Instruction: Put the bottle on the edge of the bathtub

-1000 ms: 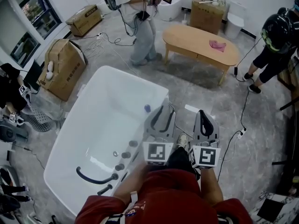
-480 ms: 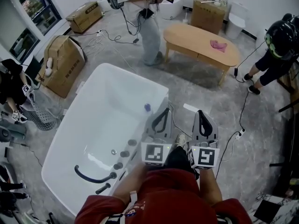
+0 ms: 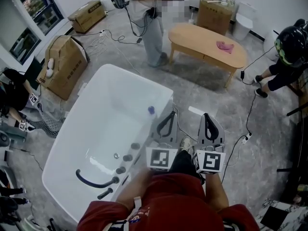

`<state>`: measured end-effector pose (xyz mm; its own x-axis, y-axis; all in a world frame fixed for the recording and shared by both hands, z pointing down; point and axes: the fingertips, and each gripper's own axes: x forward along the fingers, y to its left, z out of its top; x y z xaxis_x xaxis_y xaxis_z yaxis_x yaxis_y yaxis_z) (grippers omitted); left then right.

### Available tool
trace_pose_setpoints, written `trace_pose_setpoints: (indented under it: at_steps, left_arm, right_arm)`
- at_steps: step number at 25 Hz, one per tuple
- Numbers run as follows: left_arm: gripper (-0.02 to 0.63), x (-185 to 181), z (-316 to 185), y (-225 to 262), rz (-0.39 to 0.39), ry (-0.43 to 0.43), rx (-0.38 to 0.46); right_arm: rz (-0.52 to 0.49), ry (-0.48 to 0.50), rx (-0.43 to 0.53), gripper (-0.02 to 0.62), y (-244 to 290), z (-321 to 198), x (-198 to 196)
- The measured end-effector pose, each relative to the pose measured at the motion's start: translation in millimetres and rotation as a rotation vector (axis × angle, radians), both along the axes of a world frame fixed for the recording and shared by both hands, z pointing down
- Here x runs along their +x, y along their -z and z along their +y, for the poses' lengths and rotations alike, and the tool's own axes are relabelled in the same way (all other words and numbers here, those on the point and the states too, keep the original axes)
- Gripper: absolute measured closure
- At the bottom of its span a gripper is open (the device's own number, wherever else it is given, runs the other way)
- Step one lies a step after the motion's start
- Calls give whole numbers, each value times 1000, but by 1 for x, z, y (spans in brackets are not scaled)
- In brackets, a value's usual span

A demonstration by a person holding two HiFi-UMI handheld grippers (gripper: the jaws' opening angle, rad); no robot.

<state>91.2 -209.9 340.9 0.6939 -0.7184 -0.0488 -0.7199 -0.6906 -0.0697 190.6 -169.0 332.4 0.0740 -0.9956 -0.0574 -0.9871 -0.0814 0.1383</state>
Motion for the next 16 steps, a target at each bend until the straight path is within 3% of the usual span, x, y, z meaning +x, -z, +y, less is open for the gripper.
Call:
trace_pose_setpoints:
  at_steps: [16]
  left_arm:
    - [589,-16,-9,3,6,60,14]
  right_arm:
    - [1,16,-5,583,-3,-4,-8]
